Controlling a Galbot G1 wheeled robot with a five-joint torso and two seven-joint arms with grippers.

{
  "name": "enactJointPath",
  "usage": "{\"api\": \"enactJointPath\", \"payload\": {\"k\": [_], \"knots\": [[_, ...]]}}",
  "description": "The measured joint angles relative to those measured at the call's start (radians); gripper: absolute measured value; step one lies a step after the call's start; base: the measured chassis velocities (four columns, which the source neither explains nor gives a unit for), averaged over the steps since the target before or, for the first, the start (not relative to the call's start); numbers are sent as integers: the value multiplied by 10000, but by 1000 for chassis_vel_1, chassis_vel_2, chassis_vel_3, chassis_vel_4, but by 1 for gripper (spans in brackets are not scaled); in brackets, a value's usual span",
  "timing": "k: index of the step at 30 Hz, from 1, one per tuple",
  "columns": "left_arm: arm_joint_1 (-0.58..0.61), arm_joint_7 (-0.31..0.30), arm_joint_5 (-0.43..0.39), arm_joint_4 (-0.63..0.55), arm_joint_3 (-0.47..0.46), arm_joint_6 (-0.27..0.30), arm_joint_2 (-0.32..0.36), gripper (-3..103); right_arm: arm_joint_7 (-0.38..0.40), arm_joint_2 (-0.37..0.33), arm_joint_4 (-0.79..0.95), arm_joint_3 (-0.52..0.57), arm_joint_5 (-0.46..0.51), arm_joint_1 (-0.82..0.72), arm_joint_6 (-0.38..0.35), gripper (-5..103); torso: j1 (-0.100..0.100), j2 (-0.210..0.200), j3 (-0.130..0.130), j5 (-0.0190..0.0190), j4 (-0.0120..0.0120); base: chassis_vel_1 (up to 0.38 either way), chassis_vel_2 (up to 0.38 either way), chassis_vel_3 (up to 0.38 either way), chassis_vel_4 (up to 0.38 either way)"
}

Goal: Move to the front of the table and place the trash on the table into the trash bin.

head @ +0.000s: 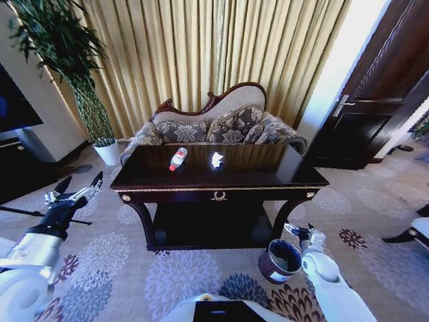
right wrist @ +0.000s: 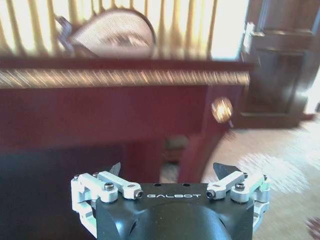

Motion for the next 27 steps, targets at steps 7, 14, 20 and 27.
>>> {"api": "enactJointPath", "payload": {"k": [7,14,20,27], "knots": [[-17,2,1,42,-31,0,9,100,-12,-46,3039,452,1105,-840,-633,100,-1,1,0,-5,4,0,0,0,0],[14,40,10,86,19,-59,-51,100,503,-467,5844,82,1722,-783,-1030,100,-1,1,0,-4,6,0,0,0,0],[24,82,17,64,56,-79,-76,100,566,-714,6340,-47,1704,-1041,-1116,100,-1,1,0,0,3,0,0,0,0],[4,99,35,17,119,-79,-60,100,604,-888,6298,-1,1678,-1032,-1132,100,-1,0,0,-1,4,0,0,0,0]]}}
